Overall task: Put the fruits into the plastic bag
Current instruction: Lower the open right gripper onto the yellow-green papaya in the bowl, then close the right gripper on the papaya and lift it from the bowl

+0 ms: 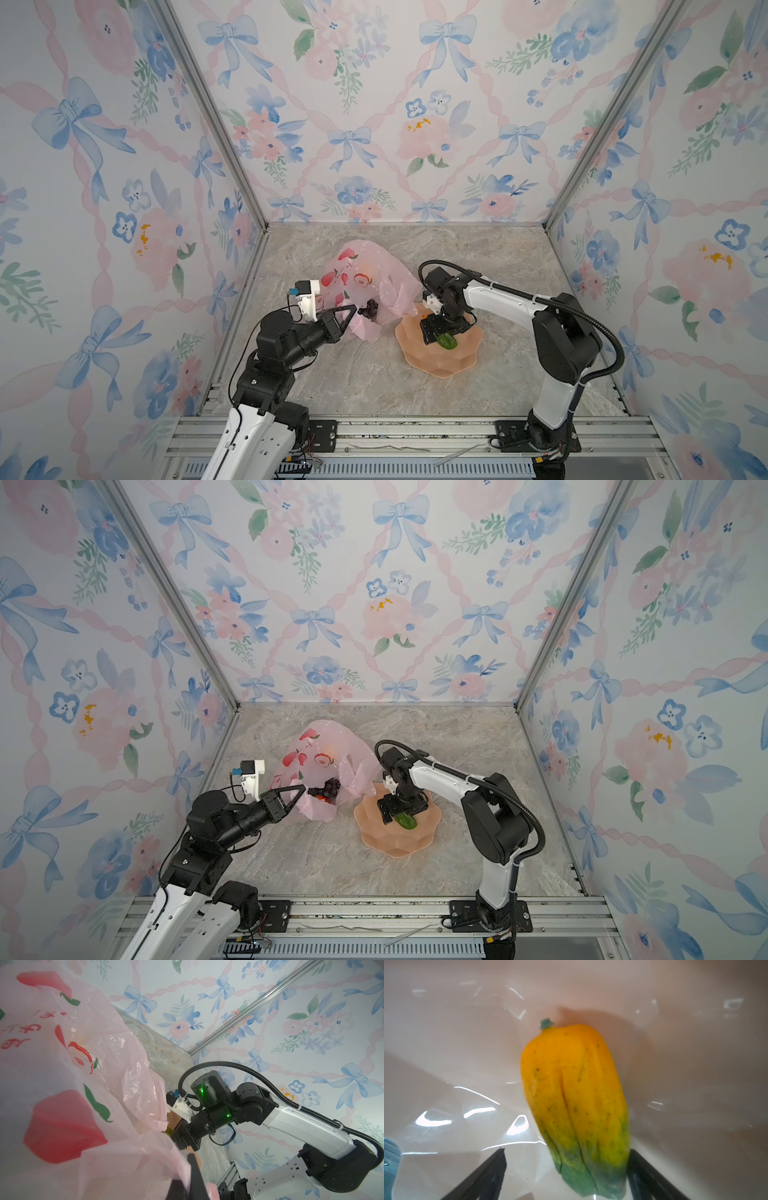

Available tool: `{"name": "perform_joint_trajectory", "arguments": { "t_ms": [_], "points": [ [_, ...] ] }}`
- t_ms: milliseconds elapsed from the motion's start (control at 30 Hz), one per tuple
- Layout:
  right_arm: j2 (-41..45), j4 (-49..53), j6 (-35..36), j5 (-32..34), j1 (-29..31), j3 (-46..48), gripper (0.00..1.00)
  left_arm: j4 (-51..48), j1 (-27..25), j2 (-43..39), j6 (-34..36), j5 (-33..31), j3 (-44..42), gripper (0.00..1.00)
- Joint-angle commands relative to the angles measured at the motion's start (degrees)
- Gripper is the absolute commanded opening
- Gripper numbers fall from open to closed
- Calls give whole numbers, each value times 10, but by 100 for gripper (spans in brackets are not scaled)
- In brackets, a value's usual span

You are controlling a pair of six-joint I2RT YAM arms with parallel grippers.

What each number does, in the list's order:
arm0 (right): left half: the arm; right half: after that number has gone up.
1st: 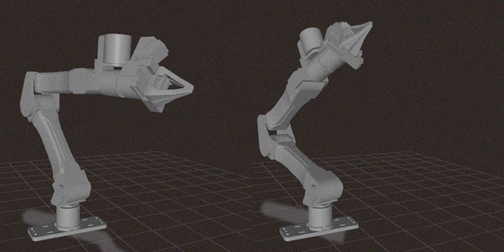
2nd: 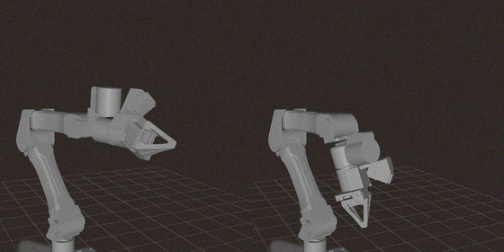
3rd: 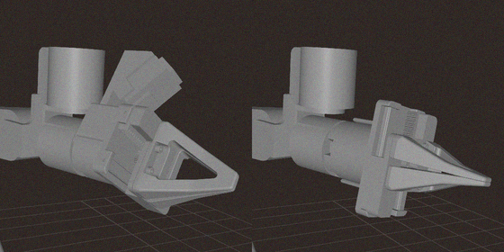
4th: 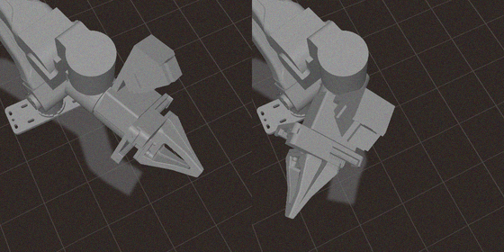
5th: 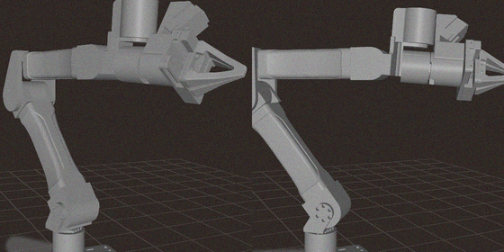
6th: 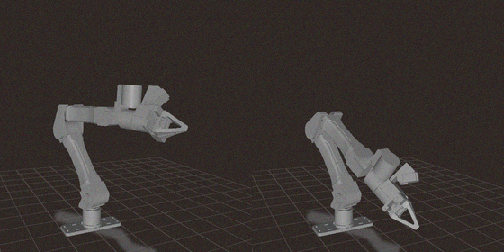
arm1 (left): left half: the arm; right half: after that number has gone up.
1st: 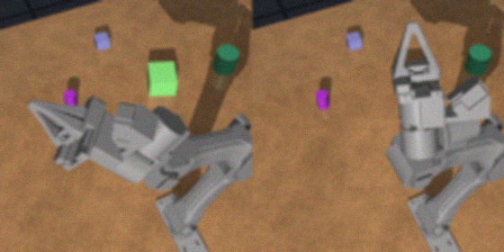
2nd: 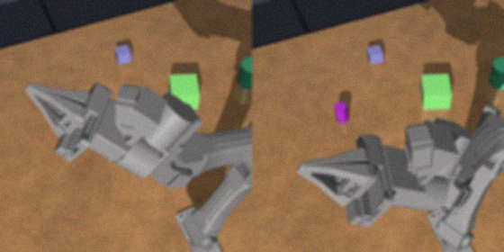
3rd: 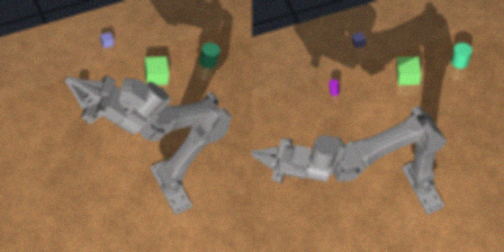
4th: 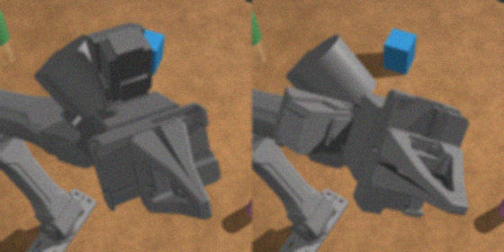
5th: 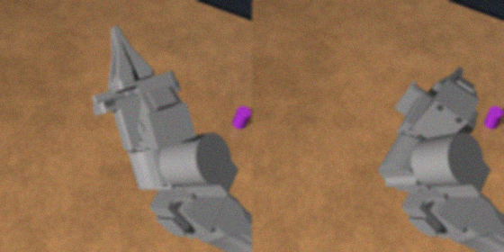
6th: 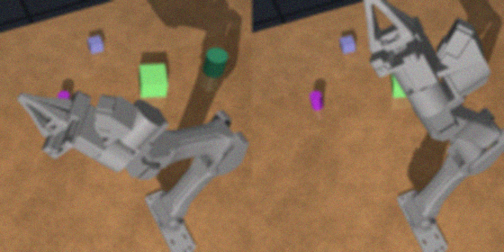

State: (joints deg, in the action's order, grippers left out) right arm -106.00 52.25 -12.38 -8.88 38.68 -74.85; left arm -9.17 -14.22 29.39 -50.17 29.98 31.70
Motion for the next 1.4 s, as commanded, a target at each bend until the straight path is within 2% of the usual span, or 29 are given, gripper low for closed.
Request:
{"name": "perform_joint_trajectory", "arguments": {
  "t_ms": [0, 367, 567, 700, 1033, 1367],
  "points": [
    [-9, 5, 1, 44, 14, 4, 87, -2, -2, -7, -3, 1, -6, 0],
    [-14, 12, 3, 73, 27, 0, 68, -2, -2, -12, -4, 0, -8, 0],
    [-7, 11, 2, 77, 26, 1, 51, -2, -2, -11, -3, -1, -8, 0],
    [-1, 11, 1, 81, 27, 3, 44, -2, -2, -12, -3, -1, -7, 0],
    [37, 17, 0, 81, 22, 9, 41, -3, -2, -12, -4, -1, -7, 0],
    [173, 24, -23, -7, -20, 49, 41, -2, -2, -6, -2, 0, -2, 0]
  ]
}}
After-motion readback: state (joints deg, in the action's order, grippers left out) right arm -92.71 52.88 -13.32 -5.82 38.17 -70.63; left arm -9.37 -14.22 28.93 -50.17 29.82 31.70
